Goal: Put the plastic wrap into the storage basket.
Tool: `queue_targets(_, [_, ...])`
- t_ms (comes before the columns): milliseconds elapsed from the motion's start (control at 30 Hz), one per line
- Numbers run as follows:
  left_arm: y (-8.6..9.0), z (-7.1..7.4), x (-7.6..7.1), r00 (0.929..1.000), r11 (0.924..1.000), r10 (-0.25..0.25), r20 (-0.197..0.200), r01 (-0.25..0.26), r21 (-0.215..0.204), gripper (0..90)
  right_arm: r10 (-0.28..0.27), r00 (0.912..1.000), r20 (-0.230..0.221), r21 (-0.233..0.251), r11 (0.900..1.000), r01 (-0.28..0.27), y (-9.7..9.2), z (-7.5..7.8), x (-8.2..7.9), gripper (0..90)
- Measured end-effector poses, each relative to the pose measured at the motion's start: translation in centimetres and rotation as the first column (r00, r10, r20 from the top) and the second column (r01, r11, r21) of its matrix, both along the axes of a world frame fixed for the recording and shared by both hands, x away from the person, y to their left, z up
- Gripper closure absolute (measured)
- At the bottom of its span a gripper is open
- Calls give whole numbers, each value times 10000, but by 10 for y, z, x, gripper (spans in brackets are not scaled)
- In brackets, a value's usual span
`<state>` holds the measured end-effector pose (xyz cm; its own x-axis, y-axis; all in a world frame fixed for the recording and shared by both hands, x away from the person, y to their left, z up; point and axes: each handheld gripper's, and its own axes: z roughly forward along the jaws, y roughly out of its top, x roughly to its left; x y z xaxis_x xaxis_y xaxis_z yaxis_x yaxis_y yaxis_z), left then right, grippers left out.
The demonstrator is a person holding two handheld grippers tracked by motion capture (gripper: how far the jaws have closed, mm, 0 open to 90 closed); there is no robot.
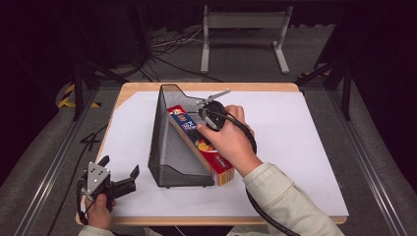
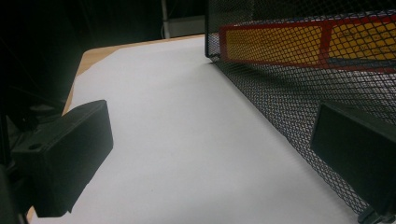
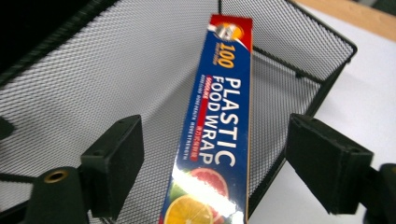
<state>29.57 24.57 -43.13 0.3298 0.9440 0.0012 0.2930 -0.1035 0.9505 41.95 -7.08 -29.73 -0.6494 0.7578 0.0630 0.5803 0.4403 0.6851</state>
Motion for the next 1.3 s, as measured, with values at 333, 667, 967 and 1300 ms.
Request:
queue_targets(333, [-2,0,2,10000,9999,-60,-44,60,90,1,666,9911,1152,61,9977,-678,-21,7,-16,187])
queue_targets(667, [-3,0,2,9999,9999,-96,-61,96,87,1,869,9696,2288,322,9948,-967,-50,10,-23,164])
queue_targets(967, [-3,1,1,9993,9994,-351,-80,352,46,1,600,9666,2491,508,9959,-749,-91,11,-35,164])
queue_targets(1300, [-5,1,1,9989,9990,-427,-167,429,103,1,561,9672,2476,441,9966,-691,-134,10,-42,163])
